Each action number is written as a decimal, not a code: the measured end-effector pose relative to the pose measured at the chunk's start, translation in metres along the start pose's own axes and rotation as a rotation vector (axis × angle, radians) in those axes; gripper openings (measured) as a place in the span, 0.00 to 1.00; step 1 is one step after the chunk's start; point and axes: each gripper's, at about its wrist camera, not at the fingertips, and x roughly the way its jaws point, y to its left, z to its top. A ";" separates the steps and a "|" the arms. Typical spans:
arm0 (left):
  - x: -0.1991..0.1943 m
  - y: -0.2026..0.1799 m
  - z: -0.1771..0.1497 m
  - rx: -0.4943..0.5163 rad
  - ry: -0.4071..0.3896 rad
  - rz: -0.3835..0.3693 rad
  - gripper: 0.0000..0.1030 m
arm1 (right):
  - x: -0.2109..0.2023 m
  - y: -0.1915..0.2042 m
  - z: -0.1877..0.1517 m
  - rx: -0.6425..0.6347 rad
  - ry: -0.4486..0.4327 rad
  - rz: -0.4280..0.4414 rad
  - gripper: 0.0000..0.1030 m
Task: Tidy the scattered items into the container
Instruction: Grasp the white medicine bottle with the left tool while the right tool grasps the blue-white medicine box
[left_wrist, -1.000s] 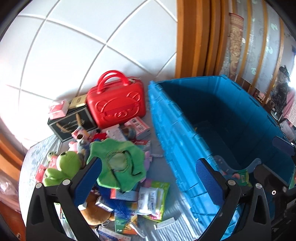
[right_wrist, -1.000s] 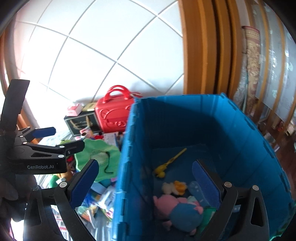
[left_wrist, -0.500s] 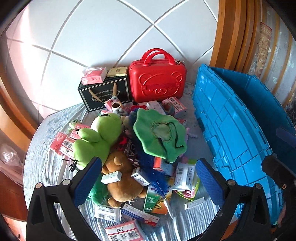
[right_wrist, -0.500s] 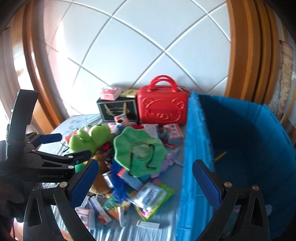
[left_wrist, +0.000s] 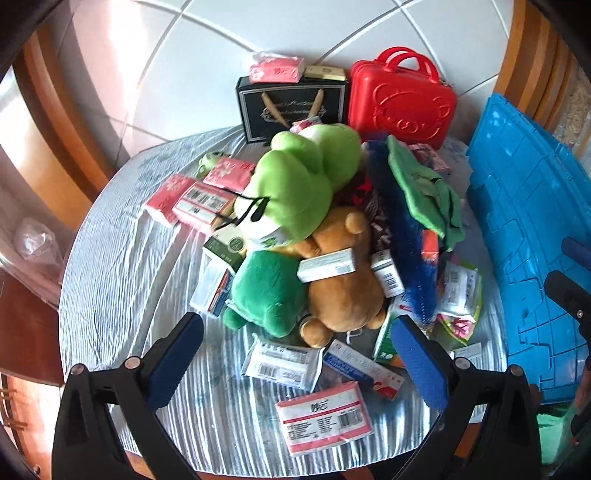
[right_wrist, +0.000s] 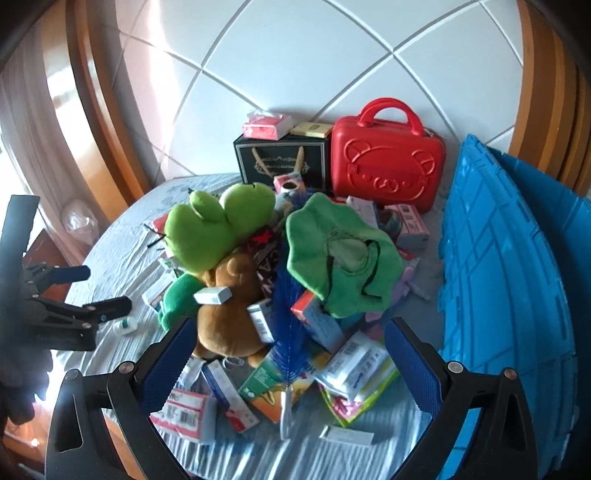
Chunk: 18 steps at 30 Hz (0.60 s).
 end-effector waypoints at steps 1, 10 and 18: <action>0.004 0.010 -0.006 -0.015 0.011 0.008 1.00 | 0.007 0.005 -0.004 -0.009 0.011 0.005 0.99; 0.031 0.086 -0.055 -0.116 0.079 0.071 1.00 | 0.052 0.055 -0.031 -0.100 0.093 0.057 0.99; 0.064 0.140 -0.087 -0.149 0.081 0.083 1.00 | 0.100 0.095 -0.058 -0.138 0.181 0.106 0.99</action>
